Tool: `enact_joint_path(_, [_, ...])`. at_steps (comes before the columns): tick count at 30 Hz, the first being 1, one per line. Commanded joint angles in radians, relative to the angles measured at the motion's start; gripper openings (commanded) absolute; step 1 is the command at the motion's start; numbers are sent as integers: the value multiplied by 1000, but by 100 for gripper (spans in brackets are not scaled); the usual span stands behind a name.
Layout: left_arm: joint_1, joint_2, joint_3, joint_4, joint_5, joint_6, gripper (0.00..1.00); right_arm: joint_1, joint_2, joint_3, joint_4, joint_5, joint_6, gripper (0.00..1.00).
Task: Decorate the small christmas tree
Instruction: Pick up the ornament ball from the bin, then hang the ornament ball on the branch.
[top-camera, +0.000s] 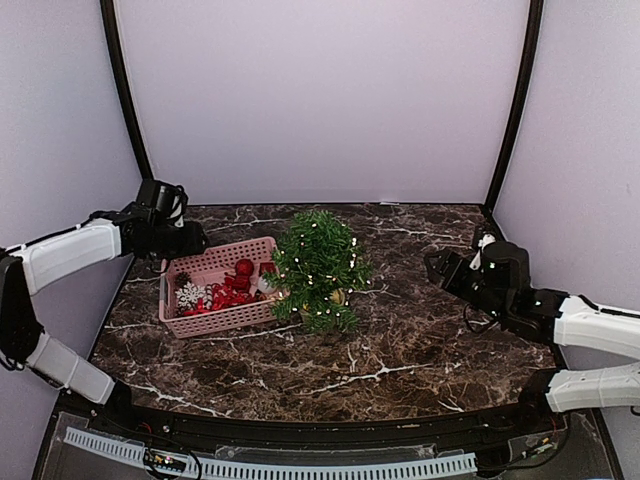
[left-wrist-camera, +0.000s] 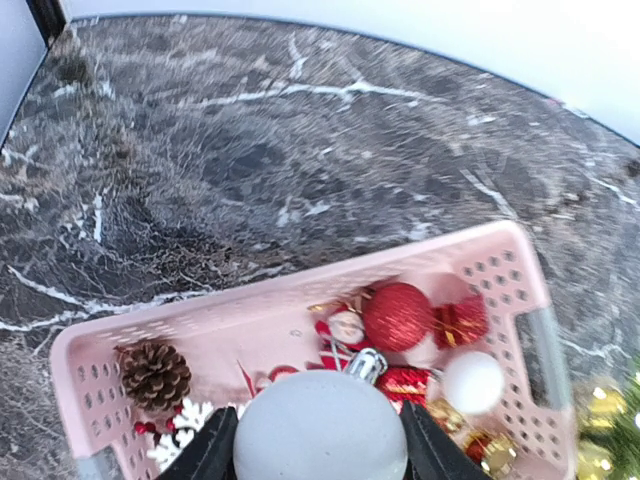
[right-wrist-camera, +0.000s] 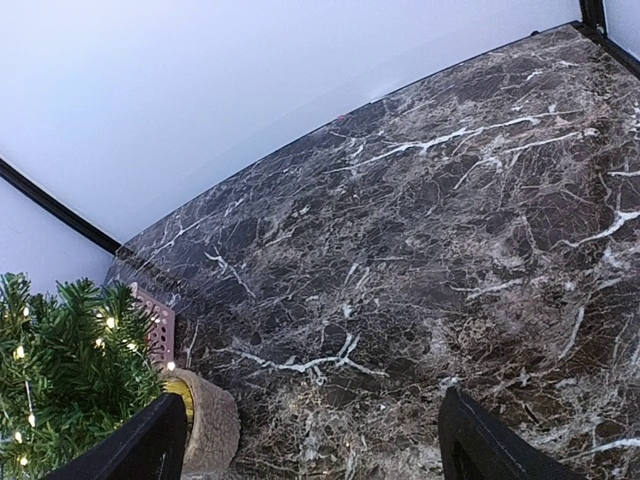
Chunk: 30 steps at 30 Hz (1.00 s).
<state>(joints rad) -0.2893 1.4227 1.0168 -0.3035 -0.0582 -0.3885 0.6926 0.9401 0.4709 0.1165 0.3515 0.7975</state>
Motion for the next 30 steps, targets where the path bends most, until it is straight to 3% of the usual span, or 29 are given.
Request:
enact_joint_path(1, [-1,-177,-54,-126,146,85,48,-4,-42,39,-2,-48,-61,88])
enact_joint_path(4, [-1,-287,-59,-170,242,128,48,-4,-78,52,20,-162,-100,87])
enact_joint_path(10, [-3,-388,5,-278,589,207,48,-1,-132,112,95,-433,-173,87])
enact_joint_path(16, [-21,-448,73,-247,801,208,49,63,-29,237,173,-619,-205,87])
enact_joint_path(25, [-177,-417,234,-220,831,188,48,286,214,416,315,-646,-225,89])
enact_joint_path(30, [-309,-333,325,-181,812,202,48,323,279,396,452,-520,-131,78])
